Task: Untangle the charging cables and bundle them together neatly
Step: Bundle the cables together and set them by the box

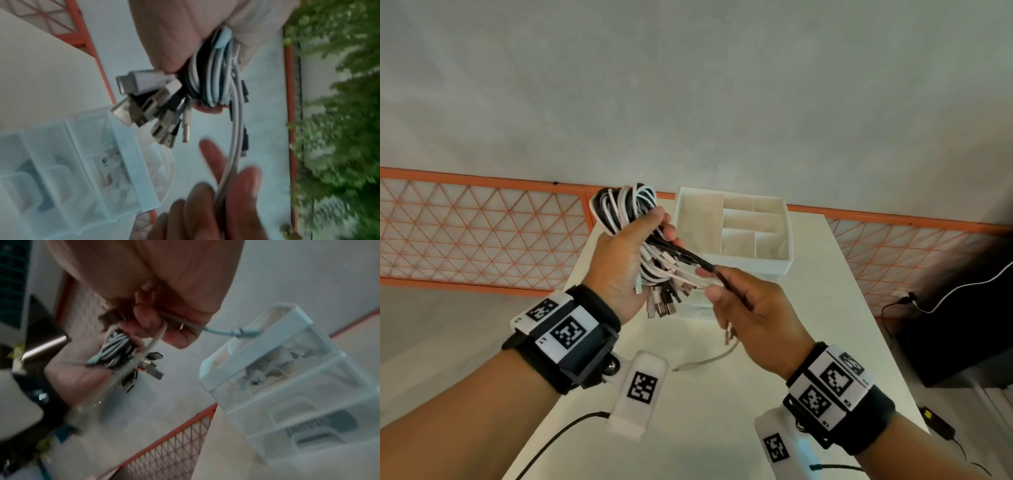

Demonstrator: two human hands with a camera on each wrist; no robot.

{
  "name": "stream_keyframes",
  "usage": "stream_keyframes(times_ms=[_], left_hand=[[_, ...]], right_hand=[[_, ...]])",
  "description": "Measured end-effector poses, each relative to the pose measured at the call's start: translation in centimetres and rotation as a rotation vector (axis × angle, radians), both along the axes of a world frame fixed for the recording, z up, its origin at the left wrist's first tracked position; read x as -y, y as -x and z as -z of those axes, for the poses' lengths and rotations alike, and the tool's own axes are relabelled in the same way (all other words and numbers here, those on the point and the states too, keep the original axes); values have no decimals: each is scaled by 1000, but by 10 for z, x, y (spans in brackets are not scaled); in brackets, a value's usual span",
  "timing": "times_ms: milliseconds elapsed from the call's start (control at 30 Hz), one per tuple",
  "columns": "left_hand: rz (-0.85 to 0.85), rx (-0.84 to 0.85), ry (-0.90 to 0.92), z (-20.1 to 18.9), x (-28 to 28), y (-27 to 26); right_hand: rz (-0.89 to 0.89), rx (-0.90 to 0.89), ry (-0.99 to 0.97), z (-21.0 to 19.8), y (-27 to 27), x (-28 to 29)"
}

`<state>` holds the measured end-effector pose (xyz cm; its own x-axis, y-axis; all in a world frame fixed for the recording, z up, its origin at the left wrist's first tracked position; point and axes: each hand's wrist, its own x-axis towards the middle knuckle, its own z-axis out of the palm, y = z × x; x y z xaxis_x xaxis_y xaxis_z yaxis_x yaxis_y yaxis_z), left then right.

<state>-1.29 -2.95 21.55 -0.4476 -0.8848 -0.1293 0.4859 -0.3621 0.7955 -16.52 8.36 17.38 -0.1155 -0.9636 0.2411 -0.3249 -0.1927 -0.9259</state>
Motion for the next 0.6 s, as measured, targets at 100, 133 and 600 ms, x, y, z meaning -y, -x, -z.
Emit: stream_keyframes(times_ms=[100, 133, 600], left_hand=[[101, -72, -25, -5, 1, -7], [138, -90, -20, -7, 0, -8], [502, 777, 609, -2, -21, -8]], right_hand=[[-38, 72, -30, -2, 7, -1], [-60, 60, -75, -2, 9, -1], [-13, -126, -296, -40, 32, 22]])
